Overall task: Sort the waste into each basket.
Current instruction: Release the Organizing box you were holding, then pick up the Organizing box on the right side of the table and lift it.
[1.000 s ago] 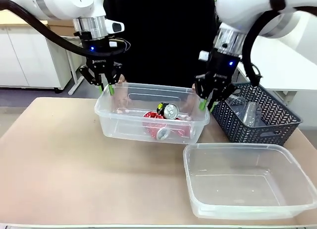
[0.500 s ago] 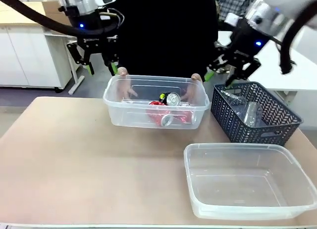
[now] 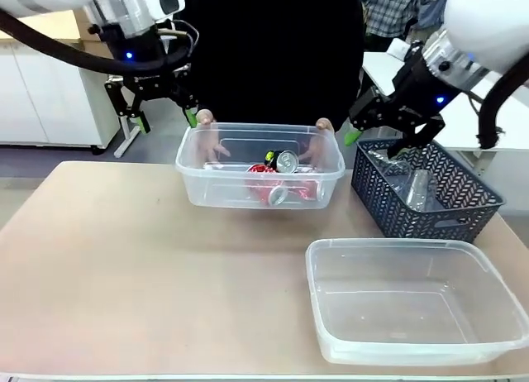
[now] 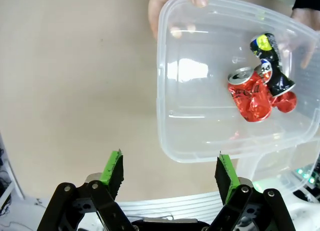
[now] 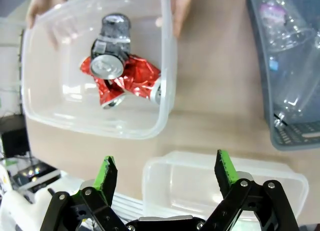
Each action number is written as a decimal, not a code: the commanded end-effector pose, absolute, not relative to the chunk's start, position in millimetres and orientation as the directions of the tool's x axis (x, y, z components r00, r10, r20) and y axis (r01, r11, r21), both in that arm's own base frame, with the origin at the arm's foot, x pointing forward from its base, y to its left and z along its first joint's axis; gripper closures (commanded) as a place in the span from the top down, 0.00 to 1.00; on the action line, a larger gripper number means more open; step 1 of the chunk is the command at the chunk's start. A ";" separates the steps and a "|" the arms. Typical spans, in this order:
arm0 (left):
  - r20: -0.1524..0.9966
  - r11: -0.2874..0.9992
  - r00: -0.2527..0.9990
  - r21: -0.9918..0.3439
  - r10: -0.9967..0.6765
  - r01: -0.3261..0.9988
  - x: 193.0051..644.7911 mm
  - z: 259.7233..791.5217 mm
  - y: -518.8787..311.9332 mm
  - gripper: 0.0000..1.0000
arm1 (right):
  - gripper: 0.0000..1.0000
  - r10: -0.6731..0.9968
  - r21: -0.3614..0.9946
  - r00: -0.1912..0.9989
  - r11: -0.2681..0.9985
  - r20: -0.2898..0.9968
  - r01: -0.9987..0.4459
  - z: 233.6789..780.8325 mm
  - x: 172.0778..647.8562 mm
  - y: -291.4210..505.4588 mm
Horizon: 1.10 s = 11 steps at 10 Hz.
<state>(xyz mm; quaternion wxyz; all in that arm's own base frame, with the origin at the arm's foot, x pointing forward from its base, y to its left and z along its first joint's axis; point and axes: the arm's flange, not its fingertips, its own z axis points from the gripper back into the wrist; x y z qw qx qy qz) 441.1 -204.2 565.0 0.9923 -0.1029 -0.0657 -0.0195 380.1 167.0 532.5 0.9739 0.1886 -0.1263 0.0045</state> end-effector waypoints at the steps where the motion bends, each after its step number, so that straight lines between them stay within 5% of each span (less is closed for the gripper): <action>1: 0.135 0.981 0.991 -0.188 -0.027 0.052 441.5 570.9 -205.6 0.94 | 1.00 -0.032 0.358 0.966 0.931 0.257 -0.064 541.5 379.0 168.2; 6: 0.138 0.978 0.990 -0.203 -0.028 0.055 441.2 568.6 -205.3 0.95 | 1.00 -0.032 0.358 0.966 0.931 0.257 -0.064 541.5 379.0 168.2; 7: 0.125 0.996 0.991 -0.073 -0.036 0.045 446.4 591.9 -206.9 0.95 | 1.00 -0.038 0.367 0.965 0.928 0.258 -0.062 537.6 378.7 167.5; 9: 0.098 0.924 0.970 -0.297 -0.222 0.241 416.8 642.4 -196.1 0.95 | 1.00 0.020 0.663 0.984 0.737 0.177 -0.134 588.4 307.8 106.8; 11: 0.175 0.640 0.937 -0.691 -0.303 0.336 372.7 649.8 -138.0 0.95 | 1.00 -0.145 0.897 0.989 0.440 0.026 0.041 611.2 245.0 35.7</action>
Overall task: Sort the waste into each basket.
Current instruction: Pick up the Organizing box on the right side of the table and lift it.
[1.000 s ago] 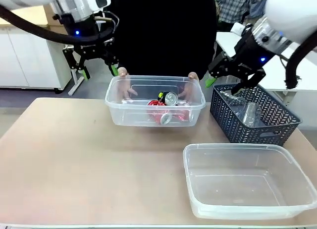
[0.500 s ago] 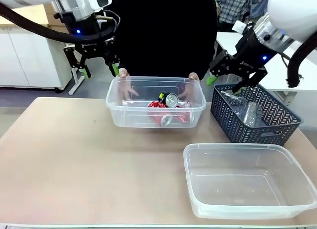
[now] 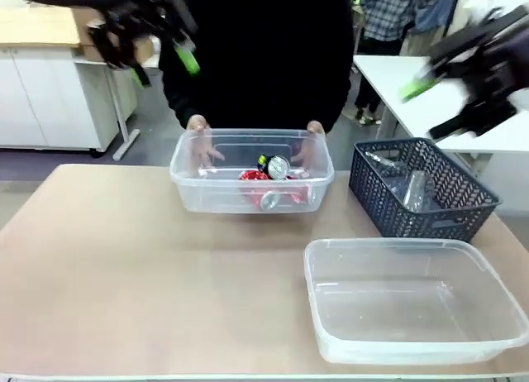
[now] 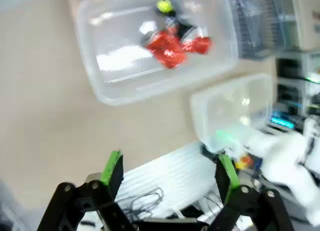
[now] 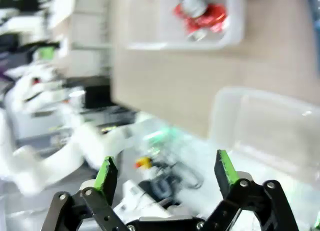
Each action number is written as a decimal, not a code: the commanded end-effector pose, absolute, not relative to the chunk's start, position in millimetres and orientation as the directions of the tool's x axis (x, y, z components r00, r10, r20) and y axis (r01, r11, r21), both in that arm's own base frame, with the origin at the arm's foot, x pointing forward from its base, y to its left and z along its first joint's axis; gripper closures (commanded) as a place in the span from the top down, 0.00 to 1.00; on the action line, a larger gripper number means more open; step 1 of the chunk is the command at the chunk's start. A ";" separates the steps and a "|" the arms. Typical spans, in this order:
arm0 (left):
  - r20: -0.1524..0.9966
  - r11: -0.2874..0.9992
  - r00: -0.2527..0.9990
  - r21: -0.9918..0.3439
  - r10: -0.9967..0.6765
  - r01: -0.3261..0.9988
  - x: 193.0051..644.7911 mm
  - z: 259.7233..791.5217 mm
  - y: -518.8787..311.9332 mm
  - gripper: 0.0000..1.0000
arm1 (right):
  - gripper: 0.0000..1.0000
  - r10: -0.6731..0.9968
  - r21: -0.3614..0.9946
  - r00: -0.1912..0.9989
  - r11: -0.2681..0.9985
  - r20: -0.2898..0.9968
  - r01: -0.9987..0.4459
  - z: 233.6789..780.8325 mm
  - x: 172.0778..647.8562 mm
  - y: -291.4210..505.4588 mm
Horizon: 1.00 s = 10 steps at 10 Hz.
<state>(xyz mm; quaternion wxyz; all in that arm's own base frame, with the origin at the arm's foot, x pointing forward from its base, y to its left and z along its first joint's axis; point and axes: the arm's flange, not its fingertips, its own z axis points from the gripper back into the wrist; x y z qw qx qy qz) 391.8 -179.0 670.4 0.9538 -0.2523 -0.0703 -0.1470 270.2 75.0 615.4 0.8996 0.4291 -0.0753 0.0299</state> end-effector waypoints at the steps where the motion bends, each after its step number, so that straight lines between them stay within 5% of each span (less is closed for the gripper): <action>1: 0.216 0.499 0.949 -0.811 -0.231 0.306 358.9 639.0 -107.4 0.95 | 1.00 -0.239 0.954 0.970 0.280 -0.037 0.105 605.8 231.5 6.6; 3: 0.225 0.398 0.956 -0.872 -0.188 0.284 337.4 609.1 -88.9 0.95 | 1.00 -0.350 0.956 0.929 0.211 -0.119 0.202 575.5 233.9 -20.9; 4: 0.274 0.611 0.938 -0.712 -0.212 0.346 358.2 665.3 -112.2 0.95 | 1.00 -0.126 0.922 0.990 0.388 0.058 -0.004 618.8 218.3 2.8; 5: 0.274 0.611 0.938 -0.712 -0.212 0.346 358.2 665.3 -112.2 0.95 | 1.00 -0.226 0.951 0.974 0.295 -0.027 0.095 600.3 216.7 -24.9; 6: 0.272 0.483 0.945 -0.813 -0.181 0.326 341.6 633.2 -82.7 0.95 | 1.00 -0.028 0.865 0.999 0.501 0.040 -0.021 606.5 211.7 -3.6; 7: 0.237 0.508 0.937 -0.792 -0.255 0.338 355.3 635.4 -152.9 0.95 | 1.00 -0.036 0.633 0.998 0.774 0.042 0.001 605.0 207.1 5.5; 8: 0.018 0.496 0.987 -0.863 -0.162 0.097 362.6 624.3 -247.8 0.95 | 1.00 -0.018 0.343 0.999 0.939 0.044 0.002 585.0 203.8 2.8; 10: -0.263 0.686 0.906 -0.726 -0.332 0.041 338.0 557.2 -364.2 0.95 | 1.00 0.000 0.143 0.992 0.990 -0.128 0.019 526.2 197.2 2.0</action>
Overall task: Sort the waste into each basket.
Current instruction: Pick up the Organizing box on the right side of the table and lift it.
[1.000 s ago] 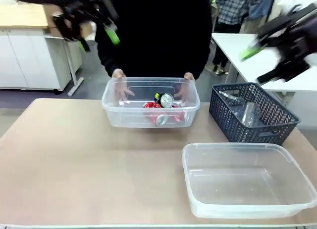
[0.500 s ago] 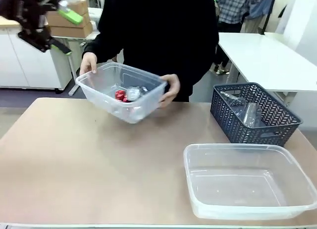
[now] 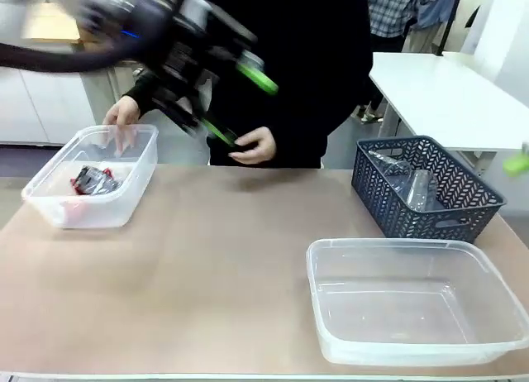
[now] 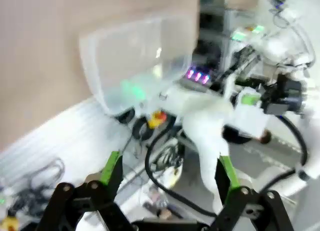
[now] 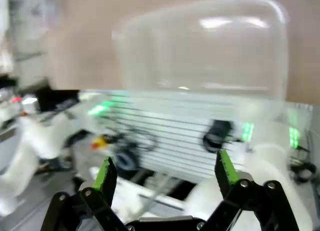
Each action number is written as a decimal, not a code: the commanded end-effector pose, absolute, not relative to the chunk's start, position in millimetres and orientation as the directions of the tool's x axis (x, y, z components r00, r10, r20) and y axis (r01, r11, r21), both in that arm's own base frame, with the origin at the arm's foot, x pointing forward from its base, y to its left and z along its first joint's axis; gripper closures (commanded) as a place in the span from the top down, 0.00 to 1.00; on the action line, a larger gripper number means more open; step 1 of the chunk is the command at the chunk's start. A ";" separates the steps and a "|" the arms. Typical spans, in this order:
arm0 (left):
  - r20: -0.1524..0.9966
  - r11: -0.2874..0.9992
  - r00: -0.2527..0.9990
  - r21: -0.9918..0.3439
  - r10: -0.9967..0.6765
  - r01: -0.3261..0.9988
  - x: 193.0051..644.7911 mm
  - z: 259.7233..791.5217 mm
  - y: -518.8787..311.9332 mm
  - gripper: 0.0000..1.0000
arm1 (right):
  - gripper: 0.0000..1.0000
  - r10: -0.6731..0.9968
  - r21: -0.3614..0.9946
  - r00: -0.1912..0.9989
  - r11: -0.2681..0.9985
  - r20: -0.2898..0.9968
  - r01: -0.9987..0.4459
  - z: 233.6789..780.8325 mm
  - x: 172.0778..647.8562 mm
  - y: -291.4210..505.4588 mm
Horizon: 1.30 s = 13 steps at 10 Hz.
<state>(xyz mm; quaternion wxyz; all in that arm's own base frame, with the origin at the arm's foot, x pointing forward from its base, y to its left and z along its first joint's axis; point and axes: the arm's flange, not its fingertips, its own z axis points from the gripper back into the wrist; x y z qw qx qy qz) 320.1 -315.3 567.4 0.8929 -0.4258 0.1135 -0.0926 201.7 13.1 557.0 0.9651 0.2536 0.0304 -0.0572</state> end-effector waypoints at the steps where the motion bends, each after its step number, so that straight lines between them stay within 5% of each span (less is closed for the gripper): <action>1: -0.379 0.740 0.824 -0.669 -0.420 0.070 317.1 529.5 -396.0 0.95 | 1.00 -0.018 0.094 0.980 0.995 -0.196 0.037 495.2 192.5 0.0; 3: -0.397 0.804 0.796 -0.567 -0.457 0.178 313.8 502.0 -404.5 0.95 | 1.00 -0.136 0.138 0.980 0.978 -0.148 0.157 457.6 193.8 -16.5; 4: -0.369 0.740 0.846 -0.671 -0.385 0.044 274.0 497.5 -416.7 0.95 | 1.00 -0.088 0.202 0.976 0.971 -0.197 0.128 509.6 196.7 -1.3; 6: -0.423 0.782 0.799 -0.616 -0.428 0.093 280.7 472.5 -430.5 0.95 | 1.00 -0.092 0.139 0.974 0.983 -0.205 0.122 504.3 204.9 -12.0; 9: -0.079 0.945 0.981 -0.290 -0.178 0.149 276.3 418.6 -443.3 0.95 | 1.00 0.061 0.095 0.931 0.995 -0.360 -0.028 424.5 251.4 12.9; 11: 0.108 0.957 0.974 -0.192 -0.201 0.218 274.2 408.5 -452.5 0.95 | 1.00 0.056 0.094 0.913 0.995 -0.404 -0.020 395.0 248.8 7.5; 13: 0.166 0.947 0.959 -0.192 -0.228 0.258 271.1 401.2 -463.6 0.95 | 1.00 0.005 -0.007 0.900 1.000 -0.435 -0.009 371.8 243.2 4.8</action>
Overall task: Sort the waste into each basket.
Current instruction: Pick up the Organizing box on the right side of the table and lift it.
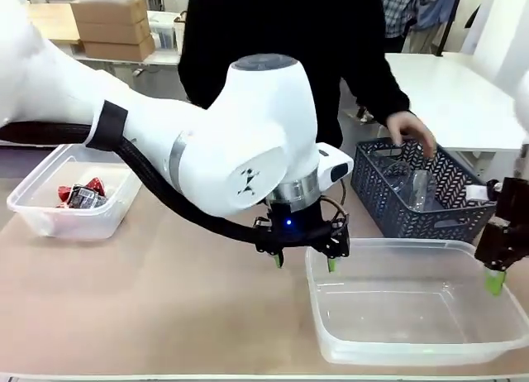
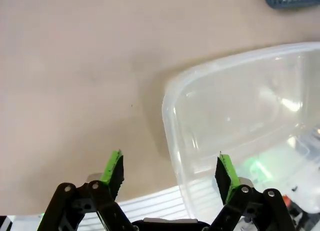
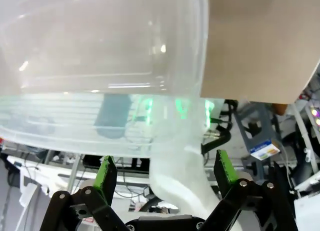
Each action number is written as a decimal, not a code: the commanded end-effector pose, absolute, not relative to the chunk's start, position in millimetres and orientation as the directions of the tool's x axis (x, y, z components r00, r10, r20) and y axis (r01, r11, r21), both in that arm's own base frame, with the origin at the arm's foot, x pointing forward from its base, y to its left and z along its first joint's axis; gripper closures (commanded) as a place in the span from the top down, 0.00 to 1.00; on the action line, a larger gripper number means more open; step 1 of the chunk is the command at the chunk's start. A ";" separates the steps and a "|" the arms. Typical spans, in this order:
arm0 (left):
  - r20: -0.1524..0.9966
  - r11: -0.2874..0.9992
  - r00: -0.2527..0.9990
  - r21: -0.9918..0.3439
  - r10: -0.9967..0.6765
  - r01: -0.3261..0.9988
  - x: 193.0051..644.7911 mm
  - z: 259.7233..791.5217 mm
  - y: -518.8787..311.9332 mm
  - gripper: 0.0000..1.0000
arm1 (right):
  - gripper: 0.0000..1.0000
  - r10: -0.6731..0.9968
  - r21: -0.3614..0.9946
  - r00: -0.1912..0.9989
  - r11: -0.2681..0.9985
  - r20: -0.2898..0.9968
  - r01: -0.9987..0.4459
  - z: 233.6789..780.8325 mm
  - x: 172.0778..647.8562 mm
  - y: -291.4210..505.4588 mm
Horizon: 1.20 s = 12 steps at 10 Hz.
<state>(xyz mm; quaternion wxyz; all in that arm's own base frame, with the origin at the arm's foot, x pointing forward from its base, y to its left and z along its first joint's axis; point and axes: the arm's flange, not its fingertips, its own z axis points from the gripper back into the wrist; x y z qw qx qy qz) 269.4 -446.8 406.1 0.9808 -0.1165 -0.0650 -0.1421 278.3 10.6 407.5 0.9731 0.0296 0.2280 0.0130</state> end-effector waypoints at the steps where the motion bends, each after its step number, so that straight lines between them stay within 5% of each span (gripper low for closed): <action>1: 0.151 0.944 0.958 -0.193 -0.242 0.269 269.9 398.3 -467.3 0.95 | 1.00 -0.009 -0.041 0.896 0.999 -0.444 -0.010 360.8 240.8 3.8; 7: 0.083 0.937 0.953 -0.176 -0.291 0.301 262.7 373.5 -482.2 0.95 | 1.00 -0.046 -0.015 0.879 0.999 -0.475 0.044 296.1 224.1 0.5; 8: 0.094 0.936 0.949 -0.160 -0.301 0.313 262.3 375.0 -482.2 0.35 | 0.45 -0.029 0.002 0.882 0.999 -0.471 0.034 300.4 222.6 -3.2; 9: 0.095 0.936 0.950 -0.163 -0.299 0.311 262.3 376.2 -481.7 0.35 | 0.45 -0.015 0.030 0.886 0.999 -0.463 0.033 303.0 222.6 -3.7; 10: 0.097 0.936 0.949 -0.163 -0.299 0.312 261.7 375.7 -480.8 0.00 | 0.00 -0.010 0.032 0.889 0.999 -0.459 0.027 302.7 222.9 -2.8; 11: 0.094 0.937 0.950 -0.162 -0.296 0.308 261.7 375.5 -480.1 0.30 | 0.42 -0.018 0.029 0.895 0.999 -0.446 0.034 302.8 223.0 -2.2; 12: 0.091 0.938 0.951 -0.159 -0.295 0.307 261.9 375.6 -479.7 0.00 | 0.00 -0.027 0.031 0.903 0.999 -0.430 0.045 304.1 222.7 -2.9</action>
